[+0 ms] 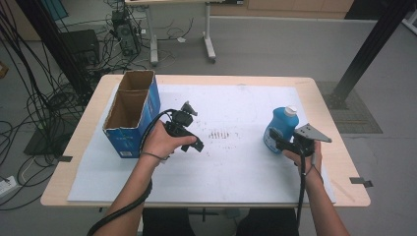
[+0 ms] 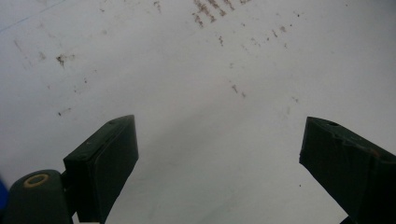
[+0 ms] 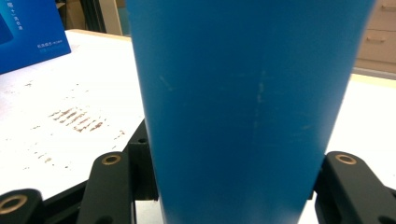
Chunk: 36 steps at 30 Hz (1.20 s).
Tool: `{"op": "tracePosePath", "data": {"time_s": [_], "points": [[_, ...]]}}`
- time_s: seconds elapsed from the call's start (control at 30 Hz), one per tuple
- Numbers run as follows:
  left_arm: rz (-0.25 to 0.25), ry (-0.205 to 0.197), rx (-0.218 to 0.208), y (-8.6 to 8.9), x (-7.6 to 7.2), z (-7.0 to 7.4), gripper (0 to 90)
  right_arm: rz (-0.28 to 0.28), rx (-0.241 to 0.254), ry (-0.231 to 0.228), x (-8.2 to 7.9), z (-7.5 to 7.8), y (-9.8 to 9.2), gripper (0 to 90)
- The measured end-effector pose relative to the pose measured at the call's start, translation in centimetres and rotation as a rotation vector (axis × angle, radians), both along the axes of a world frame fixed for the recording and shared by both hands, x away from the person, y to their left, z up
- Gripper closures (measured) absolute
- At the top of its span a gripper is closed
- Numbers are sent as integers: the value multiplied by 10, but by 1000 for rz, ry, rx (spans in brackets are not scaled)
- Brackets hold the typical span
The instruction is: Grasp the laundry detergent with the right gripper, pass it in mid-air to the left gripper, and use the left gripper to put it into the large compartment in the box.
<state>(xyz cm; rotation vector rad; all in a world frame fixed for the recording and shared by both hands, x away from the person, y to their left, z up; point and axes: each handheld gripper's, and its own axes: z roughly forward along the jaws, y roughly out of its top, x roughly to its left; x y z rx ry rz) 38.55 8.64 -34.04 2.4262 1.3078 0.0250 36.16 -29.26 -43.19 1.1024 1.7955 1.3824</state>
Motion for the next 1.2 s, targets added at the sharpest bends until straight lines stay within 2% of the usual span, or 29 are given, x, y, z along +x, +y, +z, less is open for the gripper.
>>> {"op": "tracePosePath", "data": {"time_s": [0.7,1.2], "points": [[-7,-4,3,0,2,4,114,-5,7,8,0,0,0,433],[-13,0,-6,4,6,1,114,-6,4,4,0,0,1,439]]}}
